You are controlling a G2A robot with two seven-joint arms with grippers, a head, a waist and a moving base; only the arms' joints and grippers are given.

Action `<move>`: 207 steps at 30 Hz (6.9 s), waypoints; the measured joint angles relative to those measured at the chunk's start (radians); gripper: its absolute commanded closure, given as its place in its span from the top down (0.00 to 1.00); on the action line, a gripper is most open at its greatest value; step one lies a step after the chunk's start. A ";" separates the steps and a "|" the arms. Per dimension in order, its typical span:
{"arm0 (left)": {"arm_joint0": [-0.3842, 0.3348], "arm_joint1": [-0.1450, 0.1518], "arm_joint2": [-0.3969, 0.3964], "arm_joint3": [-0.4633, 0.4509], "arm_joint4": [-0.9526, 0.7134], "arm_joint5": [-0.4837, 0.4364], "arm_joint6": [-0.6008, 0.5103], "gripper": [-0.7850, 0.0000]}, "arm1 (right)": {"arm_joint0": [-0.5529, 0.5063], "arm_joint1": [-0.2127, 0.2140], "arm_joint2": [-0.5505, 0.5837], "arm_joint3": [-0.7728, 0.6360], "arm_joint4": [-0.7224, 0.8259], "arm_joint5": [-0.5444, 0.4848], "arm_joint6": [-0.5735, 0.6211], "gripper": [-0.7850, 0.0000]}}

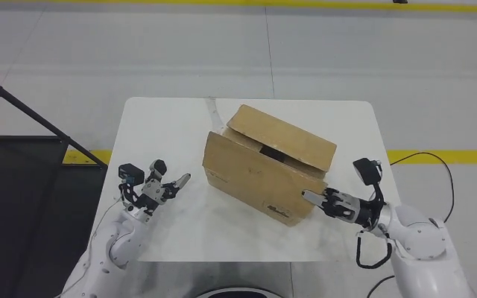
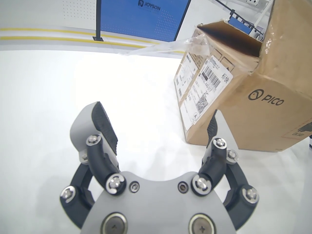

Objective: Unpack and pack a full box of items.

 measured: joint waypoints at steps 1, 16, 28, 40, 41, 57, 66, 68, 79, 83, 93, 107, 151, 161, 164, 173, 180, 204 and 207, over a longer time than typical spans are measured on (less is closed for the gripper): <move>-0.001 -0.001 0.003 -0.003 0.001 0.007 -0.004 1.00 | 0.004 0.002 0.002 0.004 0.002 0.003 0.002 0.00; -0.107 -0.021 0.097 0.008 0.026 0.158 -0.095 1.00 | 0.103 0.026 -0.002 0.117 0.052 0.025 0.044 1.00; -0.212 -0.048 0.219 0.073 0.053 0.226 -0.125 1.00 | -0.012 0.033 0.106 0.065 -0.046 0.009 -0.226 1.00; -0.196 -0.056 0.270 0.057 0.104 0.203 -0.104 1.00 | -0.092 0.038 0.155 0.031 -0.061 -0.007 -0.334 1.00; -0.191 -0.056 0.274 0.051 0.109 0.199 -0.104 1.00 | -0.091 0.039 0.154 0.034 -0.059 -0.007 -0.336 1.00; -0.116 -0.053 0.301 -0.033 0.185 0.167 -0.100 1.00 | -0.082 0.048 0.147 0.060 -0.031 -0.023 -0.349 1.00; -0.107 -0.044 0.213 -0.021 0.240 0.274 -0.069 1.00 | -0.120 0.053 0.171 0.019 -0.110 -0.022 -0.398 1.00; -0.133 -0.044 0.198 -0.001 0.248 0.308 -0.068 1.00 | -0.131 0.053 0.178 0.009 -0.117 -0.023 -0.408 1.00; -0.386 -0.084 0.333 0.263 0.466 0.479 -0.006 1.00 | -0.168 0.059 0.202 -0.011 -0.119 -0.021 -0.427 1.00; -0.473 -0.109 0.400 0.353 0.498 0.533 0.006 1.00 | -0.188 0.061 0.215 -0.014 -0.121 -0.015 -0.437 1.00; -0.512 -0.136 0.412 0.399 0.477 0.624 0.109 1.00 | -0.224 0.063 0.231 -0.008 -0.119 -0.016 -0.453 1.00; -0.260 -0.094 0.226 0.179 0.460 0.623 0.191 1.00 | -0.140 0.072 0.189 0.012 -0.093 -0.002 -0.408 1.00; 0.228 -0.018 -0.072 -0.228 0.194 -0.136 0.145 1.00 | 0.042 0.086 0.098 0.146 0.026 0.165 -0.335 1.00; 0.233 -0.015 -0.076 -0.239 0.136 -0.185 0.166 1.00 | 0.207 0.095 0.031 0.343 0.171 0.177 -0.105 1.00; 0.234 -0.013 -0.075 -0.240 0.133 -0.215 0.183 1.00 | 0.233 0.095 0.009 0.377 0.181 0.174 -0.083 1.00; 0.228 -0.010 -0.074 -0.239 0.125 -0.235 0.201 1.00 | 0.275 0.095 -0.017 0.443 0.373 0.118 0.086 1.00; 0.226 -0.011 -0.055 -0.231 0.117 -0.258 0.241 1.00 | 0.258 0.103 0.004 0.415 0.547 0.134 0.196 1.00; 0.193 -0.014 -0.017 -0.225 -0.013 -0.245 0.171 1.00 | -0.144 0.196 0.054 -0.008 0.268 0.070 0.132 1.00; 0.187 -0.015 -0.015 -0.223 -0.058 -0.232 0.146 1.00 | -0.158 0.215 0.021 0.003 0.192 0.023 0.085 1.00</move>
